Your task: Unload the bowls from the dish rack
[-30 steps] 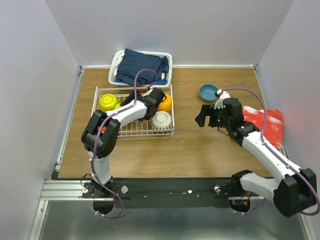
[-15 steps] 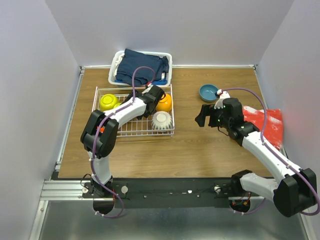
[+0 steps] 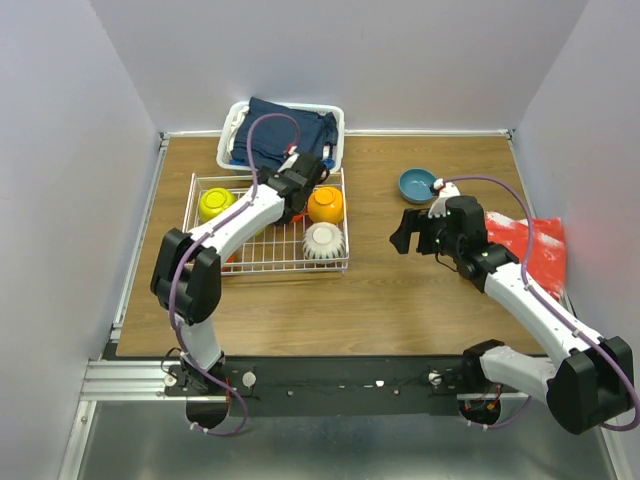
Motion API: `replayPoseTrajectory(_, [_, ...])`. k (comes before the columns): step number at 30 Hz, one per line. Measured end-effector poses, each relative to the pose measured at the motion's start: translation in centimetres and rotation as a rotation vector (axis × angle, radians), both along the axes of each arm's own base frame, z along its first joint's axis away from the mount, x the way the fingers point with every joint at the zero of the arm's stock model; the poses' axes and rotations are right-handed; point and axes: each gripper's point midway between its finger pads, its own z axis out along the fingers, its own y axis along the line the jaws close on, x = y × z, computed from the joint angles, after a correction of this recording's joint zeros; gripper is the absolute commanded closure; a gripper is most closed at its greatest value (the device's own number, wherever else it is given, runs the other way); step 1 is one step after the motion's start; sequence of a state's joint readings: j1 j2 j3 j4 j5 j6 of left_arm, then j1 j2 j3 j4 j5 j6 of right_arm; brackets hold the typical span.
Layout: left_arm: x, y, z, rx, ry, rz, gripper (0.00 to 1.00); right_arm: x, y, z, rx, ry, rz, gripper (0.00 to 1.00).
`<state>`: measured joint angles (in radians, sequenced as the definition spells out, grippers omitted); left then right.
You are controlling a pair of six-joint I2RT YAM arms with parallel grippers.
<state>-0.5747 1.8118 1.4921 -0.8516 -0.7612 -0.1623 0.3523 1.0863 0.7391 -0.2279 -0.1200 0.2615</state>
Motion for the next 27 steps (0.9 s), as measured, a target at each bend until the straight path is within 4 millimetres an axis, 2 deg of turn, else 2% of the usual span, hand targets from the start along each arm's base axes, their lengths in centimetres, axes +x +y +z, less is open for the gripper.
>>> replayPoseTrajectory(8, [0.2, 0.4, 4.0, -0.236, -0.093, 0.049, 0.91, -0.1, 1.1, 0.4, 0.038, 0.013, 0.042, 0.02])
replayPoseTrajectory(16, [0.5, -0.4, 8.1, -0.55, -0.211, 0.061, 0.94, 0.7, 3.7, 1.5, 0.153, 0.051, 0.1, 0.02])
replayPoseTrajectory(21, [-0.2, -2.2, 9.9, -0.767, -0.258, 0.032, 0.94, 1.9, 6.3, 2.9, 0.273, 0.077, 0.155, 0.03])
replayPoseTrajectory(27, [-2.0, -5.4, 10.2, -1.014, -0.258, -0.036, 0.94, 3.1, 8.8, 4.4, 0.398, 0.116, 0.209, 0.06])
